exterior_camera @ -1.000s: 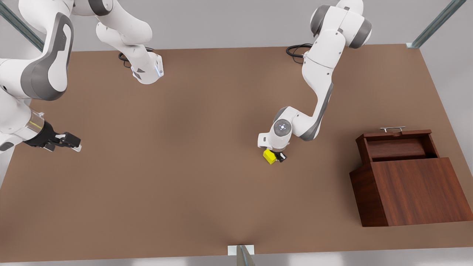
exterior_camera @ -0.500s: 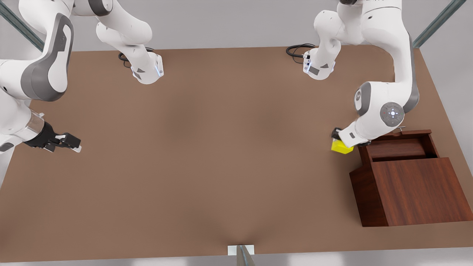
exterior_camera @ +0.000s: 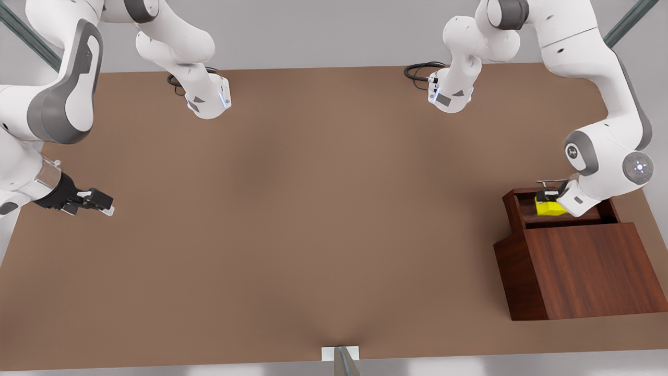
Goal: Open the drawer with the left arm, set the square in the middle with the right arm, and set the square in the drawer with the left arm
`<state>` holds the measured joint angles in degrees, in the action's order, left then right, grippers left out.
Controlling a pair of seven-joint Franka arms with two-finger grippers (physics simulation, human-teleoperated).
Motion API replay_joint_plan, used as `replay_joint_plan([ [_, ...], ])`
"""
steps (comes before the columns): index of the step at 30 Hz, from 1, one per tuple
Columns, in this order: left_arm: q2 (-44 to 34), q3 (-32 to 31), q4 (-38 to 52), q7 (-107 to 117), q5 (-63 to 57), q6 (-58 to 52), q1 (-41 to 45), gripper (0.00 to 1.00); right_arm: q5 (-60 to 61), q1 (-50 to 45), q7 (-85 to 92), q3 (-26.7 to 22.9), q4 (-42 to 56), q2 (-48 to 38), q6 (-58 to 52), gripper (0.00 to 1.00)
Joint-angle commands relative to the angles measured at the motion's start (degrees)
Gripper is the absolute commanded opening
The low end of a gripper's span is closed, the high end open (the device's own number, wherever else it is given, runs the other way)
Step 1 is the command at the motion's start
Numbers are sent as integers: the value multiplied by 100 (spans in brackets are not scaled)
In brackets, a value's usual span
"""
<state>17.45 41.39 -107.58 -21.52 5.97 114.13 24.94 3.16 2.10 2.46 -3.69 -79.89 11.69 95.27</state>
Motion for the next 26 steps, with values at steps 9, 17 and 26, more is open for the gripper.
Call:
replay_joint_plan([
  [9, 40, 9, 0, -10, 79, -40, -86, 100, 0, 1, 0, 0, 0, 8, 9, 100],
  [17, 400, -1308, 2434, 684, 62, -1006, -77, 100, -9, -8, 0, 0, 9, 0, 0, 100],
  [26, 31, -4552, 2646, 1431, -1160, -1015, -2160, 100, 0, 1, 0, 0, 9, -9, 0, 100],
])
